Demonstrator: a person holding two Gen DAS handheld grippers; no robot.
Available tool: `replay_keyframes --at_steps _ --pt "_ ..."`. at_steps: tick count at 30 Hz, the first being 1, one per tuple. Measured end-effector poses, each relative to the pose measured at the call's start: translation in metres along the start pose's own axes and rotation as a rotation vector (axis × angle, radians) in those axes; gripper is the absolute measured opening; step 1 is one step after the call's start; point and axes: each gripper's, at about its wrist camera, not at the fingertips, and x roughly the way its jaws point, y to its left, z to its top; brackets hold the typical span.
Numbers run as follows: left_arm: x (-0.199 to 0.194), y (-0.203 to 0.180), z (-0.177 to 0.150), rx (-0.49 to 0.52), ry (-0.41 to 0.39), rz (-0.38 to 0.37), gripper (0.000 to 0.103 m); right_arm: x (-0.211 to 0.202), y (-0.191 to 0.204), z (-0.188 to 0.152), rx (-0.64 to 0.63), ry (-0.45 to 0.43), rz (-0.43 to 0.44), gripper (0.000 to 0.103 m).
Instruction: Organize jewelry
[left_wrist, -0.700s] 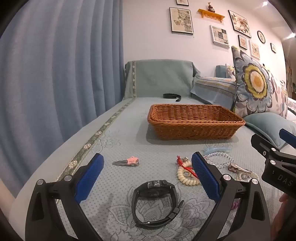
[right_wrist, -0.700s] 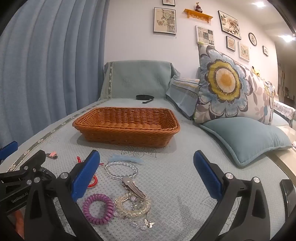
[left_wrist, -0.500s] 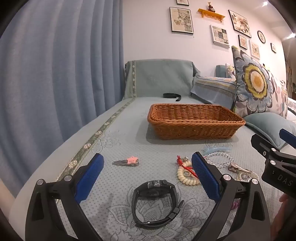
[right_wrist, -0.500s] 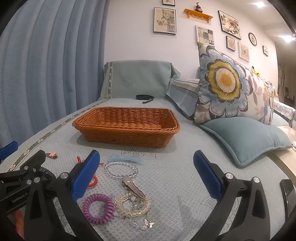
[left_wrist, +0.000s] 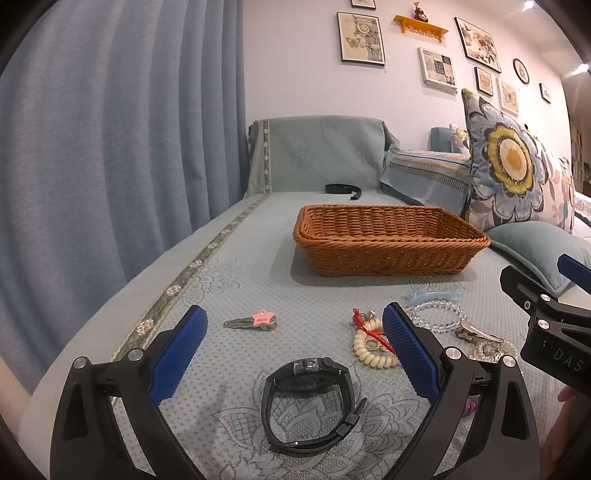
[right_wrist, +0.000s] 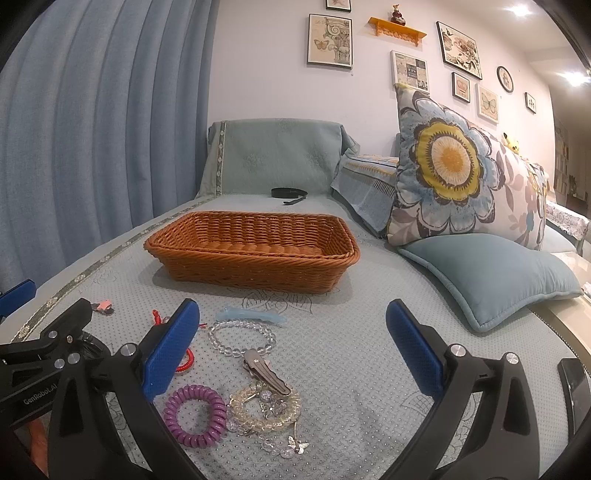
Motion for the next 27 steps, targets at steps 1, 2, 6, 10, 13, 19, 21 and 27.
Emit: replay_keyframes --at_steps 1,2,6,10,13,19,21,27 --pt "0.0001 -0.0001 -0.0002 0.000 0.000 0.000 0.093 0.0000 -0.0001 -0.0001 0.000 0.000 0.001 0.096" --pt "0.0002 -0.0001 -0.0004 0.000 0.001 0.000 0.093 0.0001 -0.0001 -0.0001 0.000 -0.001 0.001 0.096" --pt "0.0001 -0.0002 -0.0005 0.000 0.000 0.000 0.093 0.0002 0.0001 -0.0002 0.000 -0.001 0.000 0.096" --pt "0.0001 0.0000 -0.0002 0.000 0.000 0.000 0.093 0.0005 0.0004 -0.0003 -0.002 -0.002 0.000 0.096" --pt "0.0001 0.0000 0.0000 0.000 0.001 0.000 0.093 0.0002 0.0007 -0.0001 0.000 0.000 0.000 0.096" --pt "0.0001 0.0000 0.0001 0.000 0.000 0.000 0.093 -0.0001 0.0008 -0.0001 -0.001 -0.001 -0.001 0.096" --pt "0.0003 -0.0001 -0.0001 0.001 0.000 0.000 0.093 0.0000 0.0005 0.0000 -0.002 -0.002 0.001 0.096" --pt "0.0017 -0.0013 -0.0005 0.004 0.001 -0.008 0.093 -0.0011 0.0011 -0.0031 0.000 -0.004 -0.001 0.096"
